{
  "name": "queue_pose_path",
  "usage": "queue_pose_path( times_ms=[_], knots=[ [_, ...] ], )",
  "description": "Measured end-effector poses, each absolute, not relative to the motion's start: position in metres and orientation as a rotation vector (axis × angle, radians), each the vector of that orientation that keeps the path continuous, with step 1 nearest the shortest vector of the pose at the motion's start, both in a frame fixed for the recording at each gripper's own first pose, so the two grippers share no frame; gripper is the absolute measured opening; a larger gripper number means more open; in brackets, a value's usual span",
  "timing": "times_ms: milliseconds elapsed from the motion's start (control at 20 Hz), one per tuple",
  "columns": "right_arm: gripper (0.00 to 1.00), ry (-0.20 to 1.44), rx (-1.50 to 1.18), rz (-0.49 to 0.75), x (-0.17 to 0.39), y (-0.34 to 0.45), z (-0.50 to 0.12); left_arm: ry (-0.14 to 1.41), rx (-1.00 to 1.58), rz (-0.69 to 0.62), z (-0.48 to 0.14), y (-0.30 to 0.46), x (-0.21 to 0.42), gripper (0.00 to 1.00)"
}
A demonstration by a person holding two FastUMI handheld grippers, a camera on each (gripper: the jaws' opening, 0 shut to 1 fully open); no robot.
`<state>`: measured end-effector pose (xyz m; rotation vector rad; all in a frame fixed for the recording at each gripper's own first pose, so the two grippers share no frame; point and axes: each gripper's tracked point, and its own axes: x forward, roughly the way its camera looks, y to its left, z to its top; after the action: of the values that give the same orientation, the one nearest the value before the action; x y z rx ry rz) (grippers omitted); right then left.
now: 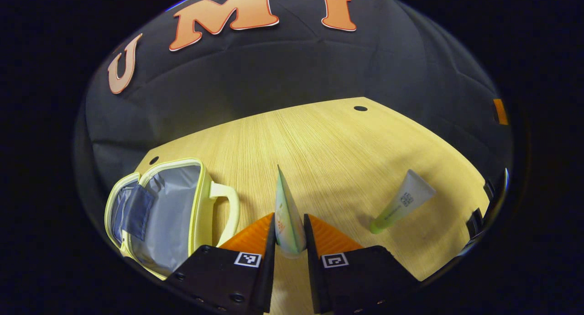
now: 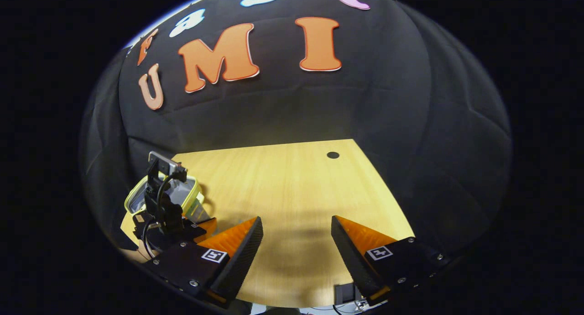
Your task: First open the suitcase, pack the skin care products into it, and then close the suitcase.
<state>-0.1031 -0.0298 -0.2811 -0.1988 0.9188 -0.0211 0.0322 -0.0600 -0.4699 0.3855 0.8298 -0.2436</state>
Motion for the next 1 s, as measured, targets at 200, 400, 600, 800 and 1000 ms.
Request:
queue_pose_path(
  times_ms=[200,400,600,800,1000],
  knots=[
    [0.96,0.998,-0.232,0.079,-0.111,-0.004,-0.321,0.849,0.335,-0.222,-0.448,-0.055,0.021,0.34],
    [0.96,1.074,-0.231,0.152,-0.117,0.016,-0.372,0.852,0.287,-0.196,-0.424,-0.048,0.013,0.32],
    [0.96,1.183,-0.239,0.182,-0.130,0.024,-0.427,0.853,0.266,-0.162,-0.403,-0.030,0.010,0.33],
    [0.91,1.238,-0.247,0.163,-0.131,0.025,-0.460,0.857,0.284,-0.129,-0.396,-0.009,0.005,0.34],
    [0.67,1.301,-0.242,0.201,-0.140,0.032,-0.479,0.862,0.293,-0.120,-0.394,0.002,0.005,0.34]
  ],
)
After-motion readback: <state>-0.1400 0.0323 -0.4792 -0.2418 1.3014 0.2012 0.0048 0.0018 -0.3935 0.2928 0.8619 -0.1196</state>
